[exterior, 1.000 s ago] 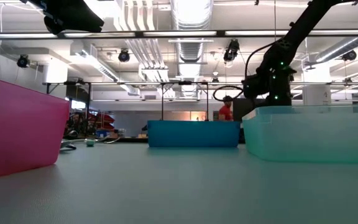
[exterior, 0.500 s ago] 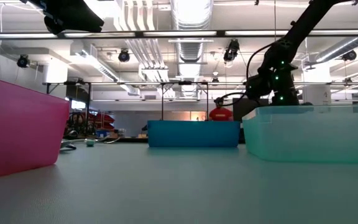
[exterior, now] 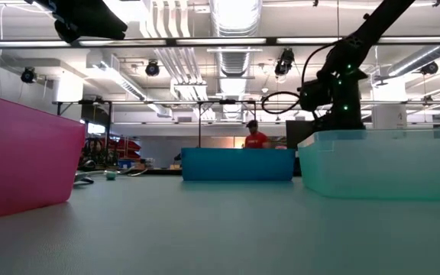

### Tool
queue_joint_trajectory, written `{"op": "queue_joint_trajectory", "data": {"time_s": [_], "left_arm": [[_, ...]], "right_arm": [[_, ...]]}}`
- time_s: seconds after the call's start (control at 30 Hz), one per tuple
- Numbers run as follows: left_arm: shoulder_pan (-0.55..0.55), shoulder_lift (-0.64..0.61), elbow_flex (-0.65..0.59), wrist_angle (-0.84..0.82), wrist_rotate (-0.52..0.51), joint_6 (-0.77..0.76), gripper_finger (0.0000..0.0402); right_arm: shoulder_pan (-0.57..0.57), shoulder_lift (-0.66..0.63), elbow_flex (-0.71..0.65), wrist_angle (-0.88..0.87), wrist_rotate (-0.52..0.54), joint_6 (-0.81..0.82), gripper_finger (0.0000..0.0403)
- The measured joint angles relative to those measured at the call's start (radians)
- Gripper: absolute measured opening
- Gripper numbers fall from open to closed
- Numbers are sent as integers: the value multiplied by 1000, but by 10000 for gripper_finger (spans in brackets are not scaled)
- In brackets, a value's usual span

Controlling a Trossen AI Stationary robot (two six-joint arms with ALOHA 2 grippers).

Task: Sort silverware by color (type)
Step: Put the black spoon into the red bin

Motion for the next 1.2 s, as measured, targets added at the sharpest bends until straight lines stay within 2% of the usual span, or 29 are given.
{"op": "queue_joint_trajectory", "data": {"time_s": [0.37, 0.83, 1.0, 1.2], "left_arm": [[0, 0, 0, 0, 1, -7, 123], [0, 0, 0, -1, 2, -7, 123], [0, 0, 0, -1, 2, -7, 123], [0, 1, 0, -1, 2, -10, 123]], "right_arm": [[25, 13, 0, 112, -1, -215, 189], [24, 144, 3, 133, -8, -243, 184], [24, 186, 2, 132, -13, -244, 143], [23, 239, 3, 130, -48, -245, 41]]}}
